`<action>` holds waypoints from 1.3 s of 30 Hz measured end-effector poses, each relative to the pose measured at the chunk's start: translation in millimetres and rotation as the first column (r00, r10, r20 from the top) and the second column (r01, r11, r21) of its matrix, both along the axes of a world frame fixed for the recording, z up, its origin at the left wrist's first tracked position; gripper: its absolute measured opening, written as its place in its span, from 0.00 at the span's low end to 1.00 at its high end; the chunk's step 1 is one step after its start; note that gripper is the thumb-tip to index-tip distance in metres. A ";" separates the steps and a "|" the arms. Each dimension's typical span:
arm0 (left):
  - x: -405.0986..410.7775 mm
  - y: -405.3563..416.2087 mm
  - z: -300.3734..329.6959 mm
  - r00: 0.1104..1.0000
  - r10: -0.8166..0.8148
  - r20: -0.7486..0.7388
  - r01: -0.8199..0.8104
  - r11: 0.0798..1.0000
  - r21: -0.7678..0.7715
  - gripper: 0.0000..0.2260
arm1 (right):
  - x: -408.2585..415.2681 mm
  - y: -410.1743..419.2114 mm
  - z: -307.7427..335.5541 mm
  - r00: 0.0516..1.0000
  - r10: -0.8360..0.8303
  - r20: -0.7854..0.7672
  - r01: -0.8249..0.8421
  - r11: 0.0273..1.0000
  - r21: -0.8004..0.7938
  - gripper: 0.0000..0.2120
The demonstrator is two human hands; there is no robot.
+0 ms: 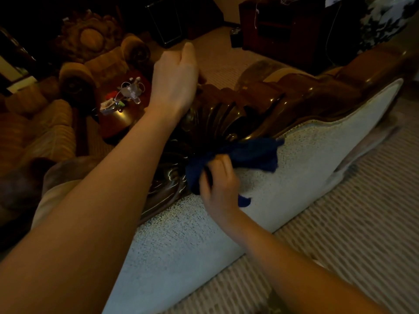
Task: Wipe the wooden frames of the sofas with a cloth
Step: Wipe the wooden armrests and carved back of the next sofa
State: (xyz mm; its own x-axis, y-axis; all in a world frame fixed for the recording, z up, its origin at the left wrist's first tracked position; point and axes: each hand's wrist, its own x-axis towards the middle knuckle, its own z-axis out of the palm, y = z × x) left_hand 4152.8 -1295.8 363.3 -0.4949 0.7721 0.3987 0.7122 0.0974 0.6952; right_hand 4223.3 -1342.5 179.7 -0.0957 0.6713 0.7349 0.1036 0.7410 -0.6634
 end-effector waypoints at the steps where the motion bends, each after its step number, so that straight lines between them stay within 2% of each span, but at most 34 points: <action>1: -0.8 0.8 -1.0 1.000 -0.001 0.004 0.001 1.000 0.009 0.24 | 1.2 -3.5 -5.8 1.000 0.014 0.022 -0.014 1.000 -0.020 0.05; 4: -2.4 1.5 -2.2 0.999 0.003 0.033 -0.004 0.999 0.042 0.24 | -3.1 0.5 24.7 0.998 0.014 -0.061 -0.013 1.000 0.007 0.04; 7: -3.6 1.3 -0.5 0.998 -0.021 0.052 0.019 0.999 0.032 0.25 | -14.0 7.1 62.1 0.986 0.034 -0.166 -0.011 0.990 0.142 0.03; 10: -3.0 -1.8 1.3 0.994 -0.070 0.090 0.068 0.997 0.026 0.25 | -18.7 8.5 41.0 0.992 -0.013 -0.127 0.043 0.970 0.237 0.03; 13: -5.5 -3.0 1.2 0.983 -0.113 0.143 0.107 0.993 0.046 0.26 | -8.8 9.4 6.7 1.000 -0.014 0.000 0.013 0.978 0.209 0.04; 16: -9.8 -3.2 -0.2 0.982 -0.123 0.145 0.113 0.991 0.076 0.26 | -0.3 6.7 15.8 0.999 0.037 0.031 -0.042 0.985 0.170 0.03; 18: -10.5 -3.5 1.7 0.984 -0.118 0.136 0.109 0.992 0.070 0.27 | -3.1 8.9 46.7 0.996 0.060 -0.066 -0.046 0.981 0.190 0.04; 20: -12.3 -3.5 4.6 0.978 -0.130 0.165 0.116 0.989 0.091 0.26 | -9.6 19.0 78.6 0.982 0.024 -0.189 0.020 0.974 0.224 0.05; 23: -13.7 -7.1 3.6 0.959 -0.147 0.242 0.118 0.985 0.128 0.25 | -15.6 28.9 77.3 0.975 -0.036 -0.219 0.097 0.956 0.276 0.01; 28: -14.4 -7.5 -2.9 0.977 -0.134 0.167 0.117 0.987 0.109 0.26 | -5.2 14.0 28.9 0.997 0.011 -0.080 -0.001 0.993 0.119 0.03; 32: -14.8 -7.3 1.5 0.977 -0.129 0.171 0.113 0.988 0.104 0.25 | -9.2 23.5 85.0 0.974 -0.020 -0.226 0.030 0.999 0.041 0.02; 34: -13.5 -5.7 1.7 0.975 -0.135 0.177 0.116 0.987 0.111 0.23 | -9.9 39.2 103.7 0.953 -0.076 -0.293 0.086 0.996 0.021 0.05; 37: -6.4 -6.0 -1.3 0.996 -0.093 0.006 0.092 0.994 0.063 0.25 | -8.8 45.7 86.0 0.946 -0.078 -0.315 0.099 0.994 0.049 0.07; 39: -2.0 -8.2 -4.3 0.988 -0.125 -0.087 0.133 0.987 0.086 0.27 | -11.4 21.7 56.2 0.970 -0.041 -0.241 0.037 0.999 -0.022 0.06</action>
